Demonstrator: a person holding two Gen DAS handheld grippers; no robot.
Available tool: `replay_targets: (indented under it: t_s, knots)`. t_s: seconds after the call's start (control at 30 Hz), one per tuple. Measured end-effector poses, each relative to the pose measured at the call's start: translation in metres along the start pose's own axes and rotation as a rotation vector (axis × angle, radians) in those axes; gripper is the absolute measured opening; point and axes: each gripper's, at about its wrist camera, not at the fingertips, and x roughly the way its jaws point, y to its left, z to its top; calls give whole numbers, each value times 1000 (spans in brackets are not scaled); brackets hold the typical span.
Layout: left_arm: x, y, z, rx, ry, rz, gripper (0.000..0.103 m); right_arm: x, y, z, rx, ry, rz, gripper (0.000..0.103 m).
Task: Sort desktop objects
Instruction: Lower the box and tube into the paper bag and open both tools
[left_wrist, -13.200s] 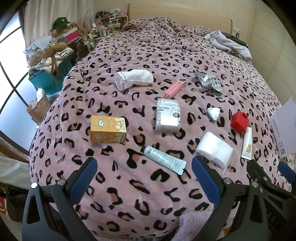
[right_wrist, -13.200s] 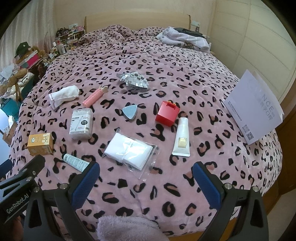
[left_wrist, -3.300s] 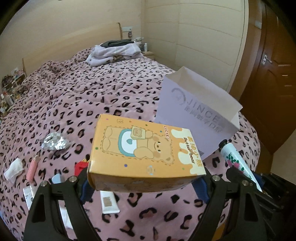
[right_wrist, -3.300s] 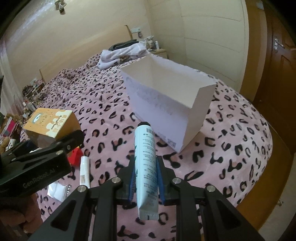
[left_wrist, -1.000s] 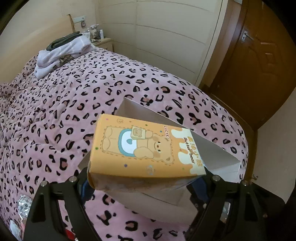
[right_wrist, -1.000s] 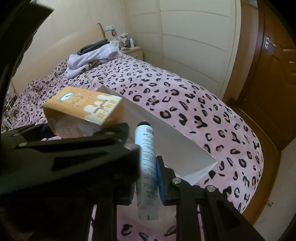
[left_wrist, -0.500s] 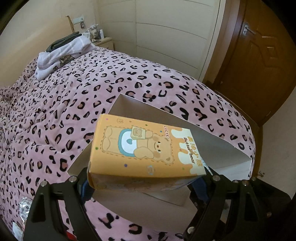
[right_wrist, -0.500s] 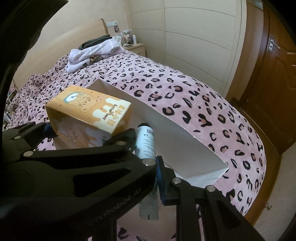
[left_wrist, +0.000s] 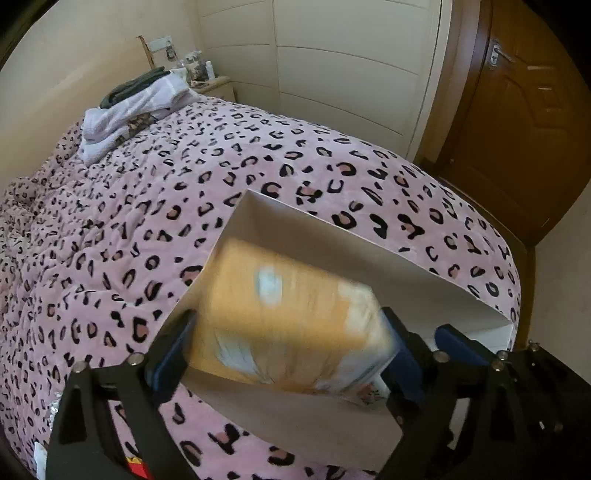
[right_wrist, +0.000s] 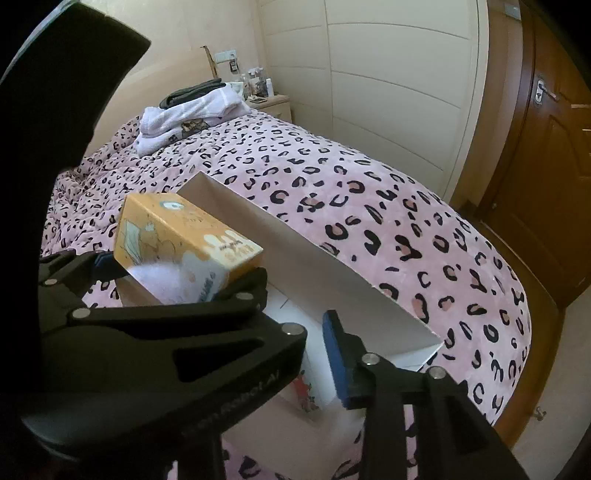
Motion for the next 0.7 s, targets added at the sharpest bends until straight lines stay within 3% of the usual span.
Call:
replay_targets:
  t_s: [0.7]
  knots:
    - [-40,14,2,-31,-28,-9,96,-40,-6,2,18,-27,0,42]
